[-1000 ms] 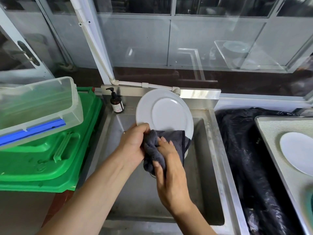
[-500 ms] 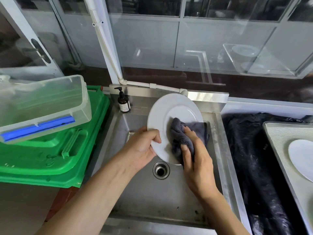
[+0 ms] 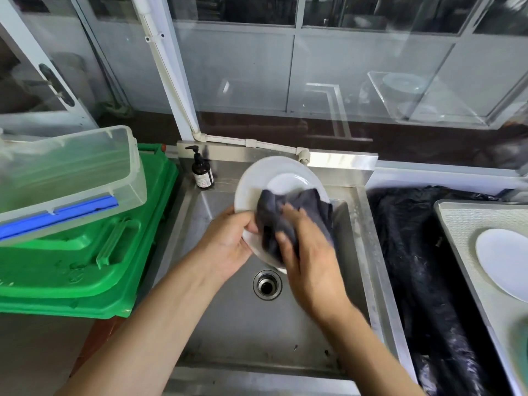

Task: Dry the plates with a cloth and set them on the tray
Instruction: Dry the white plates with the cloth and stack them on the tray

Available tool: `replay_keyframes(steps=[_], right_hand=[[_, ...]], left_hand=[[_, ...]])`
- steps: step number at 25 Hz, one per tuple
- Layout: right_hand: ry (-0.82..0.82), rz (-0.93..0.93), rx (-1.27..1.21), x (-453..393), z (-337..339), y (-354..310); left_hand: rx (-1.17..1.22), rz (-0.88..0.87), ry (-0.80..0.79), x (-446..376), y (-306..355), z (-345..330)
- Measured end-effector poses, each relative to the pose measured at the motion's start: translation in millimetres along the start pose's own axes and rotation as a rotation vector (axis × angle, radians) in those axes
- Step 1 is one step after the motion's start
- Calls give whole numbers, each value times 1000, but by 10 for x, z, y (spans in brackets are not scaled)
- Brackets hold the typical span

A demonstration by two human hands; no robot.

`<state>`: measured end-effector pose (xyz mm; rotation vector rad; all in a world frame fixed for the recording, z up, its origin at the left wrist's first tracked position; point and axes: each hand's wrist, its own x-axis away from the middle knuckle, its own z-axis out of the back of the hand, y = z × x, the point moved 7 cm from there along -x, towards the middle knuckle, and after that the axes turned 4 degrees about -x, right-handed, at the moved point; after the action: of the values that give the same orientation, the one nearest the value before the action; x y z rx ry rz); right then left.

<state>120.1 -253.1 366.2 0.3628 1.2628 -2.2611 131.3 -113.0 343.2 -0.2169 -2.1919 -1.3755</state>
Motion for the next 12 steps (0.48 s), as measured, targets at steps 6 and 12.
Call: replay_keyframes(steps=[6,12], right_hand=[[98,-105,-21,92,107,274],[374,-444,-41,-176,642,837]], left_hand=[[-62,58,-75,49,-289,-54],[-60,27,-76,27,-179,-116]])
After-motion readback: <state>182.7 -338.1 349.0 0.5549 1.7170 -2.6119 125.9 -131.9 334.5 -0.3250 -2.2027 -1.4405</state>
